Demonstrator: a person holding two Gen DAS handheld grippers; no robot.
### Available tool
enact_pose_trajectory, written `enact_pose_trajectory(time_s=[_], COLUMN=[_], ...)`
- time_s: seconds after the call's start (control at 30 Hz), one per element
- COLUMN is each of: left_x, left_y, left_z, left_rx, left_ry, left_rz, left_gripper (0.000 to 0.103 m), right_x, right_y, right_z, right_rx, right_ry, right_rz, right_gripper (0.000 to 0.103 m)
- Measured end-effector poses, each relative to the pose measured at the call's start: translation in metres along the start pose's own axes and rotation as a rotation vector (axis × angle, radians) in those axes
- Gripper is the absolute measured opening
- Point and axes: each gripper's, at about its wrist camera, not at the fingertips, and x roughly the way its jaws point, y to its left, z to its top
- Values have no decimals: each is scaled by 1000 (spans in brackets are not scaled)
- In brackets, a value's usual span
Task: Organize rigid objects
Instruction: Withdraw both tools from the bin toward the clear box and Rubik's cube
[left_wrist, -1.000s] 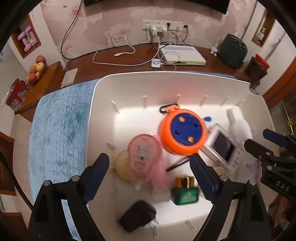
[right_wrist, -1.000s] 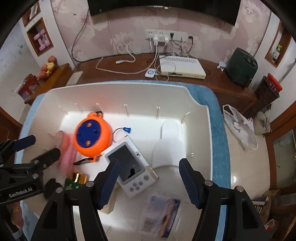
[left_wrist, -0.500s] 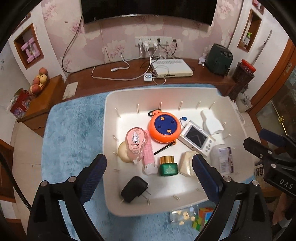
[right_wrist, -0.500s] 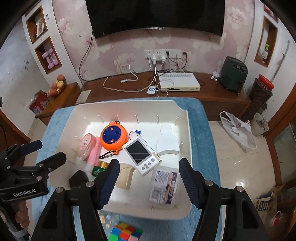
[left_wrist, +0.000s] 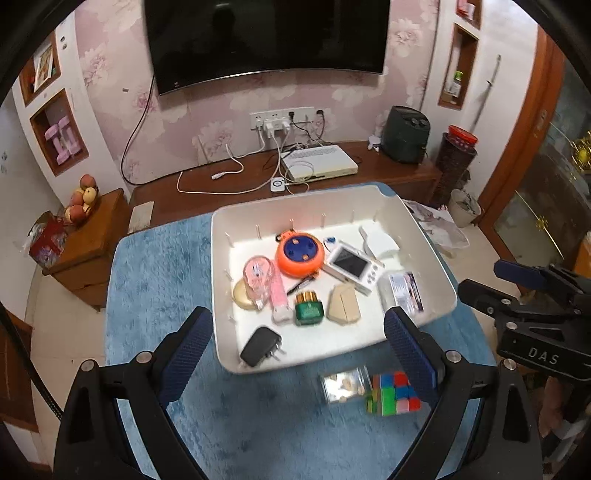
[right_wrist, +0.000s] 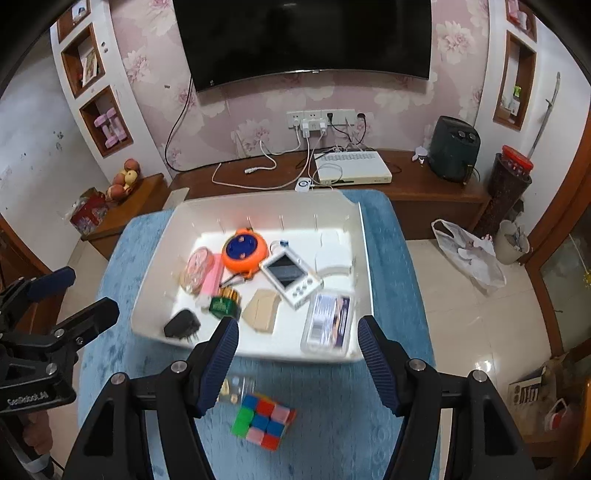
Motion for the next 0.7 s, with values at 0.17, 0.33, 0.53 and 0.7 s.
enact_pose_trajectory(time_s=[0.17,0.33,0.53,0.7], left_x=[0,7,14,19], left_y=[3,14,22,29], left_z=[-24,-46,-70,-79], left_rx=[-26,-107,-161,-189], left_ry=[24,59,99,120], left_rz=[3,19,35,49], left_gripper=[95,95,95,95], right_x=[4,25,60,80], right_y=[6,15,31,35], right_z=[-31,-65,-100,-109], right_rx=[23,56,101,146], right_ry=[15,69,135,169], right_rz=[-1,3,-23,-45], right_gripper=[74,74,74,74])
